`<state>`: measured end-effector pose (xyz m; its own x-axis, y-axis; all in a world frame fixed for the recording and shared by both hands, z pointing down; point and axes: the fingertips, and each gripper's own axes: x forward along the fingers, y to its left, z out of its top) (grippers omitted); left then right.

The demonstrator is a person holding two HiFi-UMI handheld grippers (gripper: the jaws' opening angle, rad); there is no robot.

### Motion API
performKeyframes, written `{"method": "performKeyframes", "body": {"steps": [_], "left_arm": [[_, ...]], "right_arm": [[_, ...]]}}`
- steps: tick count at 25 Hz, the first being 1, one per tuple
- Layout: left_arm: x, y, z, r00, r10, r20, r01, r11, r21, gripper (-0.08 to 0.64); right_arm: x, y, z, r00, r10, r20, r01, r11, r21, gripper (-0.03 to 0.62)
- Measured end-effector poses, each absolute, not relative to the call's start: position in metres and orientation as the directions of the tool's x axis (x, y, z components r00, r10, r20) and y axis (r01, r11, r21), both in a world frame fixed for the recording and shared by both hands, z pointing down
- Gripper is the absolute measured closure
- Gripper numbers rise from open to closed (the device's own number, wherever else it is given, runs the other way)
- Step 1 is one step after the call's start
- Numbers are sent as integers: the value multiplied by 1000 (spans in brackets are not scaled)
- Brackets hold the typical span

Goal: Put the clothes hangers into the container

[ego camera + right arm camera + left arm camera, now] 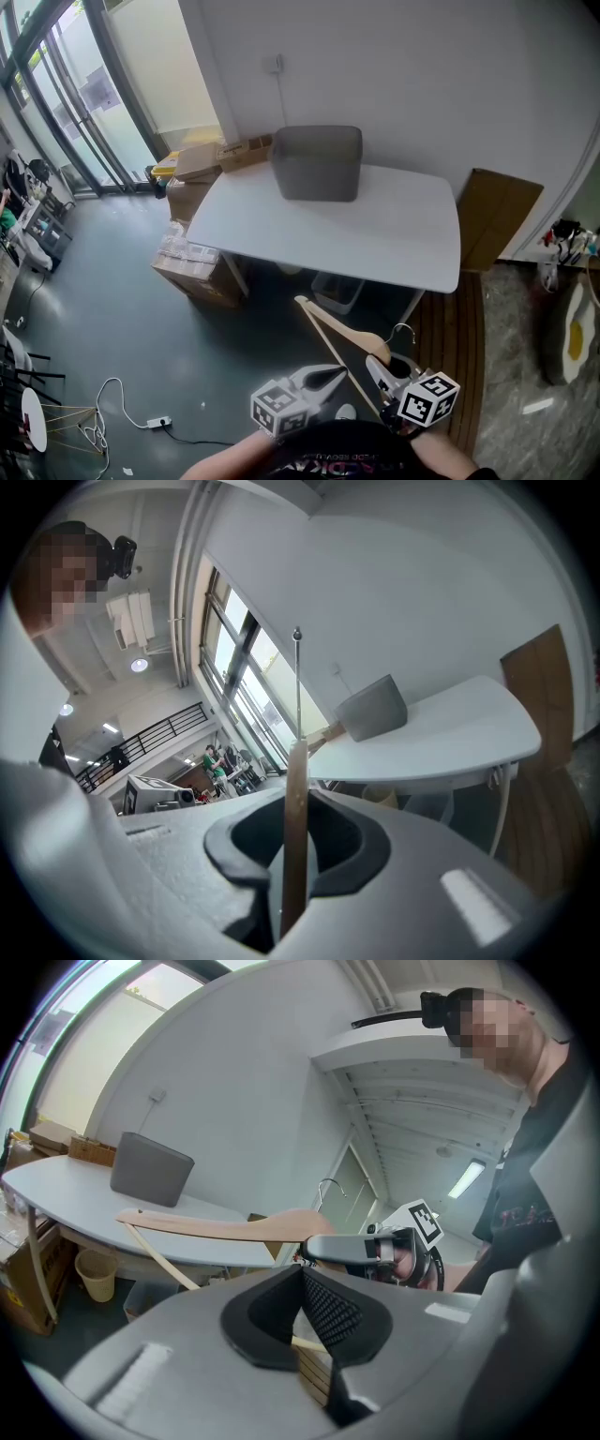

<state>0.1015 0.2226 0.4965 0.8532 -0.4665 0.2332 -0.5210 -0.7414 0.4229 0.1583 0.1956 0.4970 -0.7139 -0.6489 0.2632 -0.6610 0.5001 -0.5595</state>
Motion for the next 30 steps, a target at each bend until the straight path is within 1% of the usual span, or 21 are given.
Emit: {"method": "performKeyframes", "body": {"steps": [20,30], "left_arm": [[116,210,491,847,-477,233,-531,-749,397,554],[130,196,488,834,-491,250,-551,-738,390,554]], "right_arm": [[179,182,492,-702,-669,244,-665,494,-559,537],[193,165,487,-718,-654,238,-650,508,-565,537]]}}
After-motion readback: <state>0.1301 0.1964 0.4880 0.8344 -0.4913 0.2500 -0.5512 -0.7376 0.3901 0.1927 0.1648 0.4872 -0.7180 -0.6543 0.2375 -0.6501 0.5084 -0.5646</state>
